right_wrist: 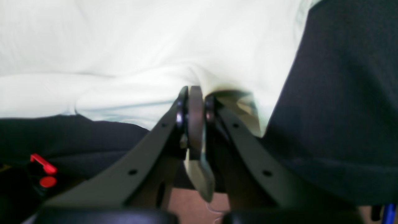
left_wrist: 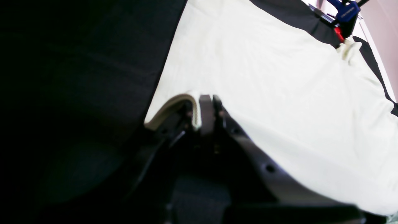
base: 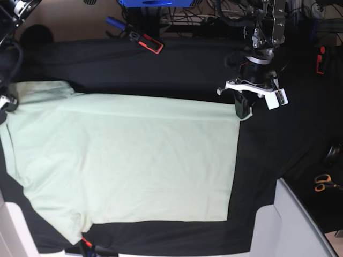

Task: Fold the T-shirt properly
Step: 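Lift the gripped shirt edge and drag it toward the robot base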

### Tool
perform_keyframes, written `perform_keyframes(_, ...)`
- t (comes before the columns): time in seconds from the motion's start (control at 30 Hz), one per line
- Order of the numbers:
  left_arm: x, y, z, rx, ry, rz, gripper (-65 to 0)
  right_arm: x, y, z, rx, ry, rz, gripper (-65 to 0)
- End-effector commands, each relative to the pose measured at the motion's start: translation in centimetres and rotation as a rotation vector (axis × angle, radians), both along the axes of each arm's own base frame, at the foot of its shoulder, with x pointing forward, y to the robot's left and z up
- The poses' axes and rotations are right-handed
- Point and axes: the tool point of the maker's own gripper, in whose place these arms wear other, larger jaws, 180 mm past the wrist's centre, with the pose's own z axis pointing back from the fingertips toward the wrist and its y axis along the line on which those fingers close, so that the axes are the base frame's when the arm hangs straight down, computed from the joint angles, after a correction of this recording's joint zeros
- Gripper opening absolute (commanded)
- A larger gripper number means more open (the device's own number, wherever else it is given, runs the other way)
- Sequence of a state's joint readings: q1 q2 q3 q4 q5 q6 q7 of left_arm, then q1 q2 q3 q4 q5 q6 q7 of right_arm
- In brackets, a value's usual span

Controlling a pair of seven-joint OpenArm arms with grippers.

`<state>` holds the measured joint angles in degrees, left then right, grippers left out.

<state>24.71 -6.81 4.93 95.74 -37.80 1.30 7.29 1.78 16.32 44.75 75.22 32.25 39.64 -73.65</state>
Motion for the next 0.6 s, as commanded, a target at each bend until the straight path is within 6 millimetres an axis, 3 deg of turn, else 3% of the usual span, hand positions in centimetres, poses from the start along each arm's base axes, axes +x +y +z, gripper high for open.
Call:
perform_keyframes(0.0,0.5,0.3,0.7,0.006,-0.036,0.006,-65.0,1.2,-1.3,1.5,-0.026,-0.047,0.001,-64.9)
perform_keyframes(0.23,1.3,0.0,-0.1,0.000,-0.026,0.004,-65.0,3.1,-1.7,2.2,-0.038,-0.072,0.015,-64.9)
perform_keyframes(0.57,2.1,0.3,-0.7,0.003,-0.019,0.010,-65.0,5.4,-0.7,0.4,-0.024,-0.047,0.047,-64.9)
